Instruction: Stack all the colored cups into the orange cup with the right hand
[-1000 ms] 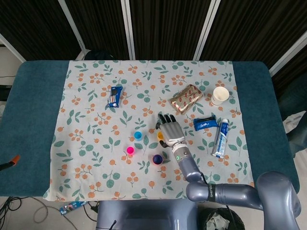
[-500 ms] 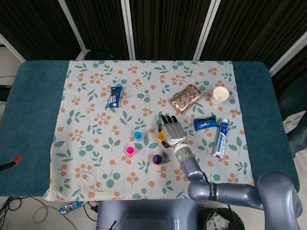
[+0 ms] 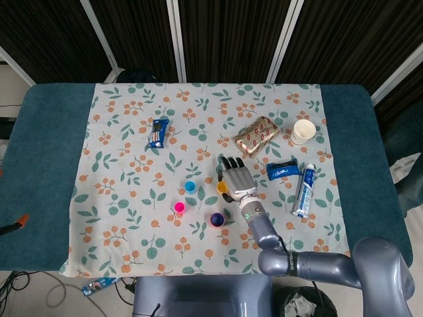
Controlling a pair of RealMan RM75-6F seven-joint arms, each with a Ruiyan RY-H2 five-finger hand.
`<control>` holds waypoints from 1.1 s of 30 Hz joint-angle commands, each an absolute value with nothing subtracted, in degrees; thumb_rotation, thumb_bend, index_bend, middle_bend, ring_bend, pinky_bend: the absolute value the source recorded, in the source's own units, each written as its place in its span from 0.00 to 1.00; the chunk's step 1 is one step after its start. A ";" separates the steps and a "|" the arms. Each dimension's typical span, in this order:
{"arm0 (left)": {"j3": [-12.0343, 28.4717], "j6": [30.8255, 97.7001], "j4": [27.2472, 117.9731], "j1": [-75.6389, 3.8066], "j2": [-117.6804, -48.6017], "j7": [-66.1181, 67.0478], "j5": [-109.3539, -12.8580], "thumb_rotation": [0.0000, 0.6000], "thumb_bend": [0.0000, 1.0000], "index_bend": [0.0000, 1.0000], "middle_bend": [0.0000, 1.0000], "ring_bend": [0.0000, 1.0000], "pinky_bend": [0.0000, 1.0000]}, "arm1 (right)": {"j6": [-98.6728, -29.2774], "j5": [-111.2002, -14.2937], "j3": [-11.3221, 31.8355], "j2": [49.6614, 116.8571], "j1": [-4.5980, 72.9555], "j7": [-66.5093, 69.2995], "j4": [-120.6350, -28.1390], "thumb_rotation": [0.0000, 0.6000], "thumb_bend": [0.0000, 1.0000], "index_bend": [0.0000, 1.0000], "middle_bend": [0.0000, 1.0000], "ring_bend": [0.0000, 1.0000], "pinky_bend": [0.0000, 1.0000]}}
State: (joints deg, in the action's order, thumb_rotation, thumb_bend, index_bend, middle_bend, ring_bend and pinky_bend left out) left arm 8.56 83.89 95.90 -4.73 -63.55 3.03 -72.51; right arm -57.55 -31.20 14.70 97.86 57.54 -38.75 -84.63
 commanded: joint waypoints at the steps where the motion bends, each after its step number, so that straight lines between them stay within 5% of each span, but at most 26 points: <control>1: 8.58 84.00 95.92 -4.69 -63.55 3.01 -72.54 1.00 0.12 0.04 0.00 0.00 0.00 | -57.93 -31.96 15.35 96.48 57.39 -38.27 -87.22 1.00 0.40 0.46 0.00 0.01 0.04; 15: 8.41 84.00 96.17 -4.63 -63.37 2.75 -72.86 1.00 0.12 0.05 0.00 0.00 0.00 | -65.68 -38.89 13.25 85.62 54.80 -42.12 -110.53 1.00 0.40 0.46 0.00 0.01 0.04; 33: 8.39 83.87 96.30 -4.59 -63.10 2.36 -72.82 1.00 0.12 0.05 0.00 0.00 0.00 | -67.29 -47.50 6.76 83.10 51.10 -40.65 -117.11 1.00 0.40 0.46 0.00 0.01 0.04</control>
